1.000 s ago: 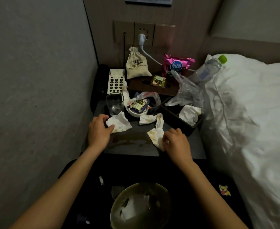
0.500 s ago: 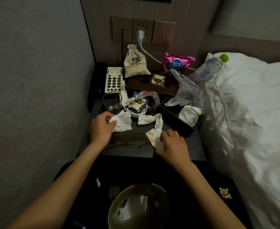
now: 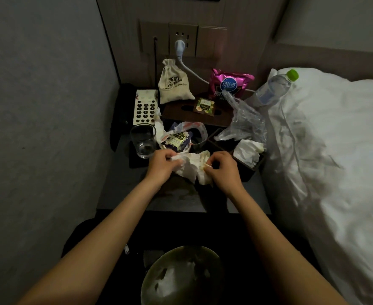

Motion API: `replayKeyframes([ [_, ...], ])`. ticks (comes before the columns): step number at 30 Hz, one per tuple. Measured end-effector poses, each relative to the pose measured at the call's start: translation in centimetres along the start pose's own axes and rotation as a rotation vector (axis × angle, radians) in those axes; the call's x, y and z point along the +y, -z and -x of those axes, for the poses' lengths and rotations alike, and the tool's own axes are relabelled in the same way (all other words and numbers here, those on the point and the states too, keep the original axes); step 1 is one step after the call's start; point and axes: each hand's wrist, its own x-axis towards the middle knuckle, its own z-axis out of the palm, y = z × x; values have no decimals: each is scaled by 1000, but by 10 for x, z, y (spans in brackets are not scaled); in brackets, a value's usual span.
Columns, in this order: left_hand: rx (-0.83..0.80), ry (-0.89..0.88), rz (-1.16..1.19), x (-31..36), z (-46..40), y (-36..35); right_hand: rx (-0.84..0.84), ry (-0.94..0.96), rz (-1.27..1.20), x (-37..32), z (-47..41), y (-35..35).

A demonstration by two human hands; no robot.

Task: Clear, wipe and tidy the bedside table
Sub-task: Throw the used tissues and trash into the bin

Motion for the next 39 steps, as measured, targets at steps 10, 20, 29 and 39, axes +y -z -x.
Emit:
replayKeyframes([
  [10, 114, 29, -24, -1, -4, -20, 72, -230, -290, -2, -9, -10],
  [20, 126, -25, 120, 22, 40, 4, 94, -166, -508, -27, 32, 10],
  [29, -22, 118, 60, -27, 134, 7, -114, -309, -516, -19, 138, -5],
  [39, -267, 449, -324, -112, 180, -39, -316, -639, -60, 46, 192, -79],
])
